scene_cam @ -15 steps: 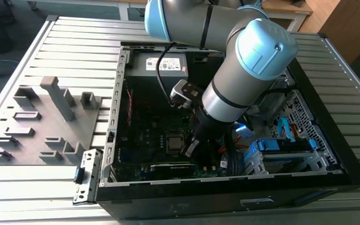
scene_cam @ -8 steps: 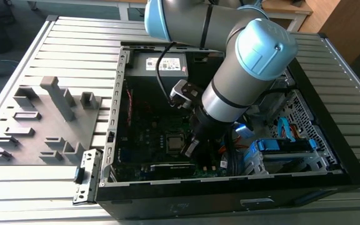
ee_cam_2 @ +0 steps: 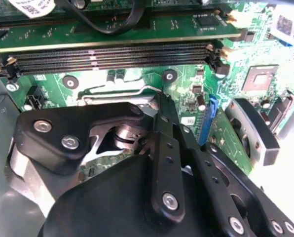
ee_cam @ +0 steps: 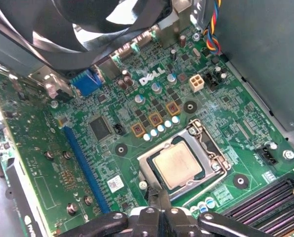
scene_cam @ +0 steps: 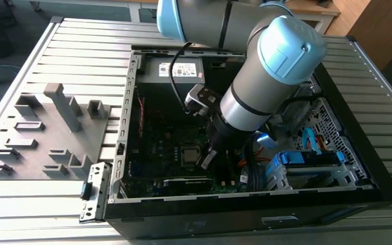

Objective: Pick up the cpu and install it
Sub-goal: 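Install the first cpu locking lever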

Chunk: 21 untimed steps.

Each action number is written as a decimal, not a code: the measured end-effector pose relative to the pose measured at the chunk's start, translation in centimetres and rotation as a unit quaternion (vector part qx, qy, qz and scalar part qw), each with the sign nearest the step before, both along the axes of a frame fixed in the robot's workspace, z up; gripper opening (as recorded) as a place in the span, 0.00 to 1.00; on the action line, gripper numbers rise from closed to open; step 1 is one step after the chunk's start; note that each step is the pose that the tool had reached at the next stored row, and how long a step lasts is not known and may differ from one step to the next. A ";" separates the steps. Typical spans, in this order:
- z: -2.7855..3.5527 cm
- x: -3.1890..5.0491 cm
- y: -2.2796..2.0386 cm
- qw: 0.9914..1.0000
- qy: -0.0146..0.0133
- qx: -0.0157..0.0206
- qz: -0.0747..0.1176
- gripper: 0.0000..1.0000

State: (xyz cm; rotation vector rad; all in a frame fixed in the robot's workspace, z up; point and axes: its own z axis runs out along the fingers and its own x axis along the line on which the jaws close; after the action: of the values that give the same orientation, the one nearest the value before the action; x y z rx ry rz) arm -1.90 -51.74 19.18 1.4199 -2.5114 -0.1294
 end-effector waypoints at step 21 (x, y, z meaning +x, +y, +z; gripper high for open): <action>5.07 0.06 0.02 1.000 0.000 0.000 0.000 0.11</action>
State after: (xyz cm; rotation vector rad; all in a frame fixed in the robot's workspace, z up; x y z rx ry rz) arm -1.84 -51.72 24.25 1.4198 -2.5115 -0.1294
